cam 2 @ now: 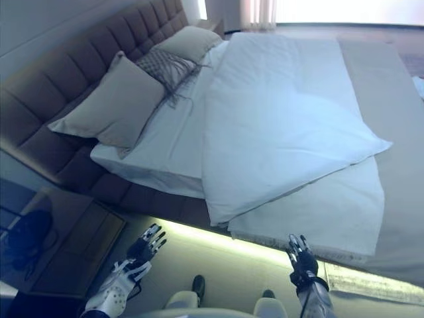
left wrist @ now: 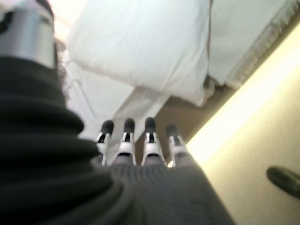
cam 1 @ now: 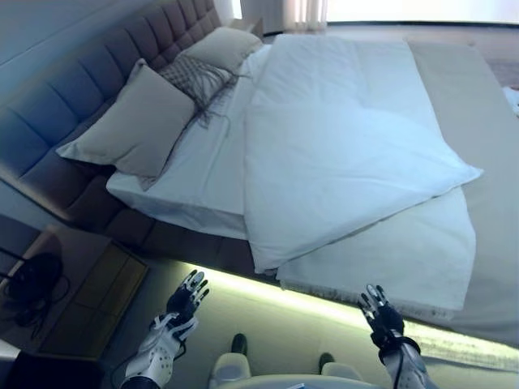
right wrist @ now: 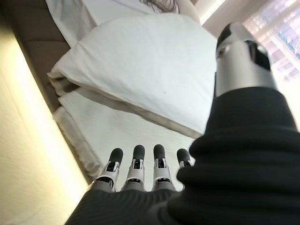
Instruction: Make the bed neatly
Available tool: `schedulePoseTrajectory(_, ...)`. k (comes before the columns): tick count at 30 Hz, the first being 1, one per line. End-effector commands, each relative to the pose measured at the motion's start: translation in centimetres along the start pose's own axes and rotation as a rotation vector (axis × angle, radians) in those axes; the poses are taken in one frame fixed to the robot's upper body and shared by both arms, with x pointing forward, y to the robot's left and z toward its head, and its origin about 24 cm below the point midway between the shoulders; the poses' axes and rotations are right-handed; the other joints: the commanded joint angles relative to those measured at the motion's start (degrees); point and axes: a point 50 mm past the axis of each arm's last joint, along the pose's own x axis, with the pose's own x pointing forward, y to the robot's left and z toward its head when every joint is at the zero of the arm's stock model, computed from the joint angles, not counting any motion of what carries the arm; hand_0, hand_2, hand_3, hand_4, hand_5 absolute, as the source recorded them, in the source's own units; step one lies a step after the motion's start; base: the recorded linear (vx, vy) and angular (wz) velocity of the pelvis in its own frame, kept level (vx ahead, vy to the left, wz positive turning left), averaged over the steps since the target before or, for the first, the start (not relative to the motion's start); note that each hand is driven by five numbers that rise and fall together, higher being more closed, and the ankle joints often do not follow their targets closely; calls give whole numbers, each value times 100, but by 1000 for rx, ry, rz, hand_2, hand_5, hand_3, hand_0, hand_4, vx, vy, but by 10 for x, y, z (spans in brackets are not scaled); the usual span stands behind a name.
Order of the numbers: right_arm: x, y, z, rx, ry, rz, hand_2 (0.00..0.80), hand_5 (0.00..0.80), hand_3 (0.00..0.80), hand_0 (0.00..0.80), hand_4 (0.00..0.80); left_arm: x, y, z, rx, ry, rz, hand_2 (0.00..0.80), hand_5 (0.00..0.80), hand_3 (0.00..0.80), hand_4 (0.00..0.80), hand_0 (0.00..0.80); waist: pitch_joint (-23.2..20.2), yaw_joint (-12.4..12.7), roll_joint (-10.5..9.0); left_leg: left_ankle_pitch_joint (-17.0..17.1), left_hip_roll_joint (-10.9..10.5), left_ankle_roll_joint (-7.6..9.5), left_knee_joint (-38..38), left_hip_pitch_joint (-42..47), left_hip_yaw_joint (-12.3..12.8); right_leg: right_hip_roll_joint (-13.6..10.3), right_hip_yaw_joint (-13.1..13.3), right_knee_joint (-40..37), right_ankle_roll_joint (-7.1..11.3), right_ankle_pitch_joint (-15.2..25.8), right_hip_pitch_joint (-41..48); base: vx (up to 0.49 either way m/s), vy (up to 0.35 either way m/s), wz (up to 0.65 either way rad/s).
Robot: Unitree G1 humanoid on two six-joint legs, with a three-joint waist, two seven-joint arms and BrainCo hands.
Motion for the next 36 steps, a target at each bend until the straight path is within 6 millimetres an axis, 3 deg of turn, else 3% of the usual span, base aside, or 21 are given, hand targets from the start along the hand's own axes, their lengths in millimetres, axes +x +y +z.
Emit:
schedulePoseTrajectory(1,-4,10,1,-9,-31,71,0,0,0,0,0,1,4,17,67,-53,3,0,0,0,0,0,-239,-10,-58,1356,-23,-131,-578,-1210,-723,-63,9,-1723,99,381,1423,469,283,-30)
schedulePoseTrajectory(3,-2,18,-1,-2,-30,76,0,0,0,0,0,1,4,17,66,-48,6,0,0,0,0,0,-263,67,-72,1173,-167,-64,-509,-1188,-790,-195,44,-1631,153,309,1487,416,295,-7)
schedulePoseTrajectory(5,2,27,-4,36,-33,62,0,0,0,0,0,3,5,18,82,-41,17,0,0,0,0,0,-292,87,-113,1063,-268,53,-399,-1080,-697,-444,-25,-1426,291,344,1494,392,321,-9)
schedulePoseTrajectory(6,2,28,-5,70,-31,52,0,0,0,0,0,5,6,19,109,-40,13,0,0,0,0,0,-313,68,-180,944,-365,120,-75,-1174,-575,-605,-45,-1313,404,534,1524,311,278,-15)
schedulePoseTrajectory(8,0,36,-8,81,-28,58,0,0,0,0,0,8,-3,22,132,-45,-21,0,0,0,0,0,-415,136,-340,766,-676,424,126,-1226,-548,-920,-57,-757,549,1224,1382,264,276,-12)
schedulePoseTrajectory(10,0,47,-6,77,-55,101,0,0,0,0,0,9,-12,22,137,-64,-69,0,0,0,0,0,-443,163,-334,639,-863,649,134,-1085,-426,-1077,-88,180,550,1691,1023,239,346,-11)
schedulePoseTrajectory(13,0,54,0,87,-90,117,0,0,0,0,0,9,-16,26,163,-88,-91,0,0,0,0,0,-416,101,-213,399,-999,854,259,-799,-328,-1052,-142,1399,442,2033,428,240,308,-34)
schedulePoseTrajectory(15,0,54,0,85,-95,108,0,0,0,0,0,9,-16,28,145,-92,-78,0,0,0,0,0,-397,48,-197,300,-1042,924,258,-606,-299,-995,-261,1307,326,2022,174,227,134,-10)
schedulePoseTrajectory(20,4,54,6,59,-105,136,0,0,0,0,0,10,-16,33,123,-118,-48,0,0,0,0,0,-267,-228,-297,-43,-1146,886,190,29,-372,-795,-500,-343,224,2124,-416,242,-77,-16)
schedulePoseTrajectory(22,10,53,13,72,-108,124,0,0,0,0,0,11,-13,33,119,-118,-26,0,0,0,0,0,-227,-322,-409,-294,-1159,823,268,209,-387,-823,-396,-1185,278,2238,-421,244,-153,6)
schedulePoseTrajectory(24,15,57,18,87,-114,133,0,0,0,0,0,11,-10,38,111,-131,-35,0,0,0,0,0,-215,-381,-538,-558,-1161,785,346,361,-374,-942,-127,-1733,451,2666,-446,261,-164,22)
schedulePoseTrajectory(26,18,58,20,84,-117,134,0,0,0,0,0,10,-7,41,110,-142,-34,0,0,0,0,0,-225,-377,-571,-740,-1088,750,395,469,-446,-1024,80,-2037,557,2871,-461,238,-150,25)
schedulePoseTrajectory(30,20,62,21,66,-120,162,0,0,0,0,0,7,7,42,105,-146,14,0,0,0,0,0,-267,-321,-646,-978,-923,701,505,545,-446,-1203,85,-2284,673,3048,-453,229,-208,31)
schedulePoseTrajectory(36,22,60,17,69,-89,131,0,0,0,0,0,4,15,42,122,-129,12,0,0,0,0,0,-335,-313,-740,-1158,-607,587,616,613,-464,-1180,127,-2446,769,2976,-464,230,-294,1)
